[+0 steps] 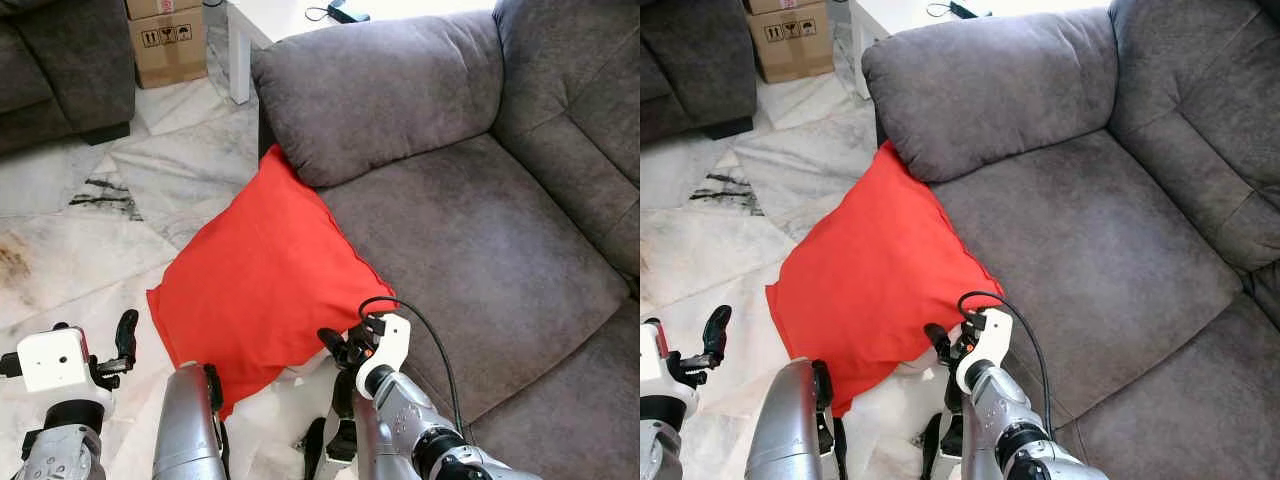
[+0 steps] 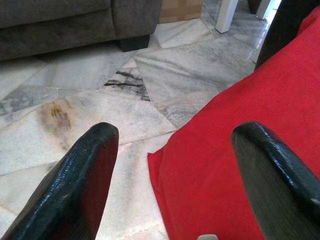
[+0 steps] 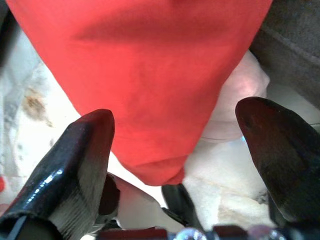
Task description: Move the pillow to the sofa from floor
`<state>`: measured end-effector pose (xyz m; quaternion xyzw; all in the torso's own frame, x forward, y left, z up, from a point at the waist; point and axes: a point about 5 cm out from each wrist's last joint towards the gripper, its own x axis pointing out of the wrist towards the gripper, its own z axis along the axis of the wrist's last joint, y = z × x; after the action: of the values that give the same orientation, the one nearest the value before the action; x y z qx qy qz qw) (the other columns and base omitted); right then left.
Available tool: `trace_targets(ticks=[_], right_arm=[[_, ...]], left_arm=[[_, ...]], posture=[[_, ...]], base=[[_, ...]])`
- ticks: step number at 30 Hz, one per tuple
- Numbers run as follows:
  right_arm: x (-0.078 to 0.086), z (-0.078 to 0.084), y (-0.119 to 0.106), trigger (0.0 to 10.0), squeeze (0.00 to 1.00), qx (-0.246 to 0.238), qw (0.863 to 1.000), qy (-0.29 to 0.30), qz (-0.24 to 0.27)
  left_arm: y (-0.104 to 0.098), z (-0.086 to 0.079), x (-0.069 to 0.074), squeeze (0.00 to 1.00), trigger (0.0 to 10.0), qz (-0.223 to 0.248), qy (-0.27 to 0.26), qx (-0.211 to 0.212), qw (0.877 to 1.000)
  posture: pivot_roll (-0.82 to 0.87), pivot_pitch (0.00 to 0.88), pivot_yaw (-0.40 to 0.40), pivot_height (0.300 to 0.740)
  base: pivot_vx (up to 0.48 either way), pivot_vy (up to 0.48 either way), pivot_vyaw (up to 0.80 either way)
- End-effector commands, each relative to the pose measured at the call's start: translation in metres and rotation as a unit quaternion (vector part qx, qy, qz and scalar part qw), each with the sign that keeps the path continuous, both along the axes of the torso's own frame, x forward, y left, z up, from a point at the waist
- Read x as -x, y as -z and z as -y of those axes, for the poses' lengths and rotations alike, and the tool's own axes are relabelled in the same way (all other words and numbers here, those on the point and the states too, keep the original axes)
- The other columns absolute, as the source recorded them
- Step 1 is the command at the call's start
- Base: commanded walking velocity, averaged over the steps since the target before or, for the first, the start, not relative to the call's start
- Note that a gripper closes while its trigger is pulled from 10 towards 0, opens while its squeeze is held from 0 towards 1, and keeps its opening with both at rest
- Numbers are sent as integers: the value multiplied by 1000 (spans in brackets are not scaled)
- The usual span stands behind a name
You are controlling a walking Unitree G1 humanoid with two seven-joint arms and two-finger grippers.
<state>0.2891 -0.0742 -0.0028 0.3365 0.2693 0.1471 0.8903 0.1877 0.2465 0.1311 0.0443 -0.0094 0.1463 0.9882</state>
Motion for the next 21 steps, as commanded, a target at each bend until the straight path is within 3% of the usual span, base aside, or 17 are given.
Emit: trace_targets(ticks=[1, 9, 14, 16, 20, 21], right_arm=[[1, -19, -5, 10000, 0, -41, 999, -6, 2], [-6, -25, -14, 10000, 0, -63, 998, -15, 16], [-15, -18, -21, 10000, 0, -26, 999, -9, 43], [-25, 2, -26, 10000, 0, 21, 998, 24, 59], [-27, 13, -26, 10000, 0, 46, 996, 38, 63], [-27, 29, -24, 10000, 0, 66, 994, 57, 63]], left_arm=[[1, 2, 4, 0, 10000, -1, -3, 14, 1000], [-1, 4, 1, 0, 10000, 8, -7, 19, 1000], [1, 5, -5, 0, 10000, 8, -2, 20, 1000], [8, 8, -12, 0, 10000, 4, 10, 21, 1000], [12, 9, -16, 0, 10000, 0, 12, 22, 1000], [15, 9, -18, 0, 10000, -2, 13, 22, 1000]], posture=[[233, 399, -278, 603], [235, 393, -284, 603], [245, 368, -280, 603], [249, 310, -273, 603], [254, 281, -268, 603], [262, 242, -261, 603]], base=[[0, 0, 0], [0, 0, 0], [0, 0, 0], [0, 0, 0], [0, 0, 0], [0, 0, 0]])
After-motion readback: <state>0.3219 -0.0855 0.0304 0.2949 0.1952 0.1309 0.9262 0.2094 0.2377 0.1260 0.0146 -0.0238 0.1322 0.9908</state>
